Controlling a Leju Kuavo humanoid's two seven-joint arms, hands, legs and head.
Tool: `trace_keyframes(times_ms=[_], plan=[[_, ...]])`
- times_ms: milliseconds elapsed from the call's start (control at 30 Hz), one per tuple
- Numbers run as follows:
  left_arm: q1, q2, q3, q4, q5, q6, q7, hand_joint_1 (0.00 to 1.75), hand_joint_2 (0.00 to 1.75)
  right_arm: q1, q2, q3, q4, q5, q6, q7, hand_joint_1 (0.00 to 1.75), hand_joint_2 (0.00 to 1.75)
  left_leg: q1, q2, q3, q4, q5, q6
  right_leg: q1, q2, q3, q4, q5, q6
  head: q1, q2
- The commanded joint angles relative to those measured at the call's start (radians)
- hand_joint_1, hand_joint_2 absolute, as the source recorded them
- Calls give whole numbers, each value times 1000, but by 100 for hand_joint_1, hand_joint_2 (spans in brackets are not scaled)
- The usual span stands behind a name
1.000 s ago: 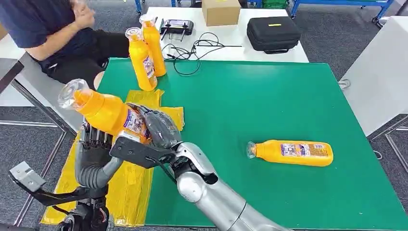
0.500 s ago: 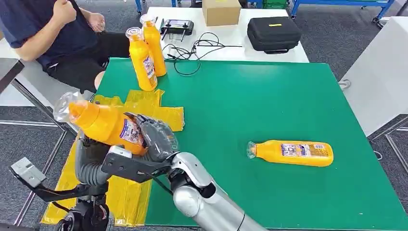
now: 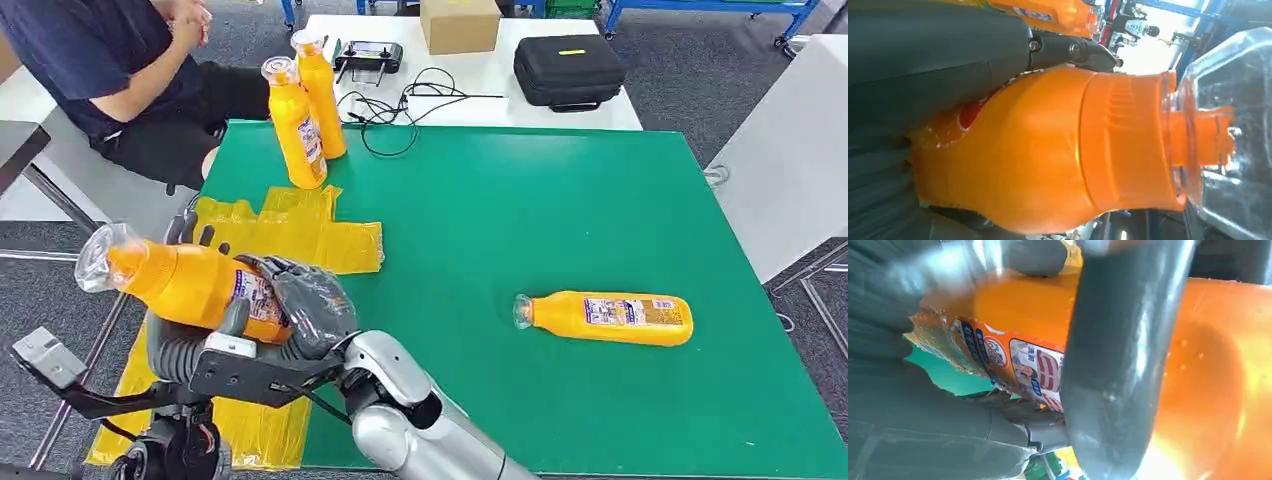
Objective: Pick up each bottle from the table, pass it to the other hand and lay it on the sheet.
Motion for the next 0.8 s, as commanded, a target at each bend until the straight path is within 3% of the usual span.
trace_keyframes(times_ms=[33, 67, 100, 300, 367, 467, 600, 800], plan=[[-65, 21, 17, 89, -12, 9, -2, 0, 175, -11, -43, 86, 13, 7, 21, 7, 175, 175, 2, -2, 8, -4, -1, -4, 2, -4, 10, -5, -2, -1, 0, 0], [-63, 20, 18, 86, -14, 12, -6, 0, 175, -10, -44, 90, 17, 7, 21, 6, 175, 175, 2, -2, 7, -3, -1, -3, 2, -4, 9, -4, -1, -1, 0, 0], [-59, 20, 18, 81, -15, 15, -10, 169, 175, -10, -44, 96, 28, 4, 18, 3, 175, 175, 1, -2, 4, -2, 0, -2, 1, -3, 5, -2, -1, -1, 0, 0], [-12, 59, 138, 56, 32, -13, -70, 175, 175, -70, 37, 175, 175, -58, -5, -28, 175, 175, 1, 5, 8, -3, -2, -3, 1, 3, 7, -3, -1, -1, 0, 0], [-9, 21, 209, 25, 28, -14, -64, 175, 175, -99, 37, 261, 179, -120, 5, -28, 175, 175, 1, 6, 6, -2, -2, -3, 1, 5, 5, -2, -1, -1, 0, 0], [94, -55, 355, -143, 17, 20, -68, 175, 175, -148, 37, 427, 136, -219, 58, -40, 175, 175, 2, 6, 3, -1, -2, -2, 2, 5, 2, 0, 0, -1, 0, 0], [187, -165, 533, -277, -15, -84, -50, 175, 175, -193, 37, 545, 100, -325, 65, -25, 175, 175, 2, 10, 2, 0, -3, -2, 2, 9, 1, 0, 0, -1, 0, 0], [205, -177, 589, -296, -7, -101, -62, 175, 175, -220, 37, 568, 82, -355, 82, -29, 175, 175, 2, 4, 5, -2, -2, -3, 2, 3, 4, -3, -1, -1, 0, 0]])
